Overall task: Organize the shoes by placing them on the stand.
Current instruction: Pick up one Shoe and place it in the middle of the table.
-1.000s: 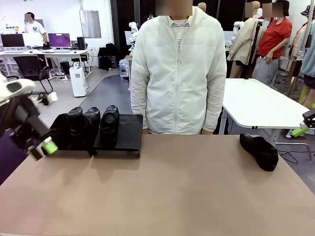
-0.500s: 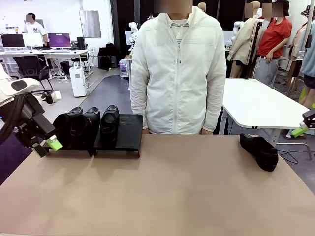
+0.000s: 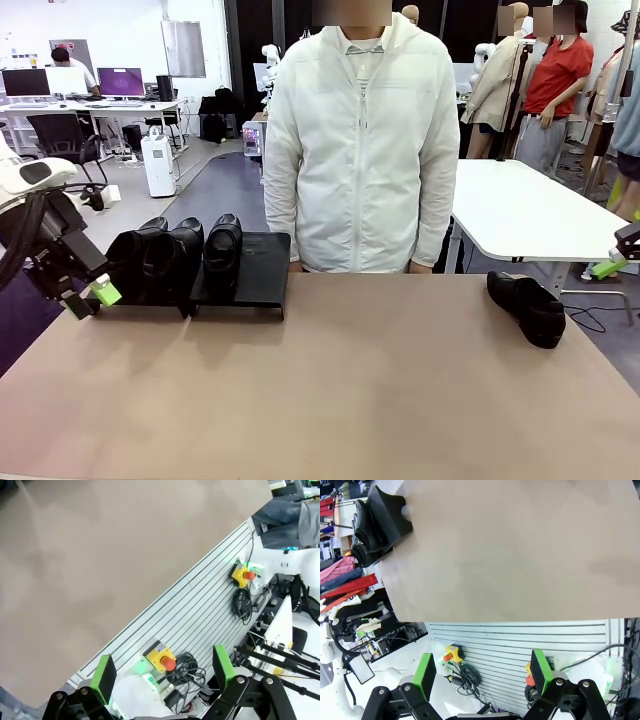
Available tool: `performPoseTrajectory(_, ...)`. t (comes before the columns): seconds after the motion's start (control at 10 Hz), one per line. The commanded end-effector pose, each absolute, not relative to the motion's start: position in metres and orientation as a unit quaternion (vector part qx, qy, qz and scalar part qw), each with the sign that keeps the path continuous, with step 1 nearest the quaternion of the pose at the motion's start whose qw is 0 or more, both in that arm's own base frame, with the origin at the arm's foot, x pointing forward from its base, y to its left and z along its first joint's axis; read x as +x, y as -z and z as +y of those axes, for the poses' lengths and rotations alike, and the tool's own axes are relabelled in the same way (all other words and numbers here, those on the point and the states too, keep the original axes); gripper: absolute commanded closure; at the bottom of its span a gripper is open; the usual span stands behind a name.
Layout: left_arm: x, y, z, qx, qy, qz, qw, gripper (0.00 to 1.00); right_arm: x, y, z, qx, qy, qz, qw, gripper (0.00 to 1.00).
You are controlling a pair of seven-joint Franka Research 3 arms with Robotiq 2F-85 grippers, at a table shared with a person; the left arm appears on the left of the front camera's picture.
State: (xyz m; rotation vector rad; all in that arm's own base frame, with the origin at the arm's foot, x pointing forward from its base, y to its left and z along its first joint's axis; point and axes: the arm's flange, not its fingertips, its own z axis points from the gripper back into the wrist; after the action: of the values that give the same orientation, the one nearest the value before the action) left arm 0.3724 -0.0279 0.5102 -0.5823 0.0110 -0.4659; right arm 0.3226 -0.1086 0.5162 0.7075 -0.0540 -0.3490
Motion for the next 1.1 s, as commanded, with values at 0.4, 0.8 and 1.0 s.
performPoseTrajectory(0.4, 0.372, -0.510, -0.028, -0.297, 0.237, 0.002, 0.925, 0.00, 0.325, -0.527, -0.088, 0.244, 0.156, -0.033, 0.957, 0.00)
performPoseTrajectory(0.8, 0.372, -0.510, -0.028, -0.297, 0.237, 0.002, 0.925, 0.00, 0.485, -0.471, -0.048, 0.036, 0.092, -0.045, 0.994, 0.00)
performPoseTrajectory(1.0, 0.372, -0.510, -0.028, -0.297, 0.237, 0.002, 0.925, 0.00, 0.490, -0.472, -0.038, 0.032, 0.096, -0.096, 0.990, 0.00)
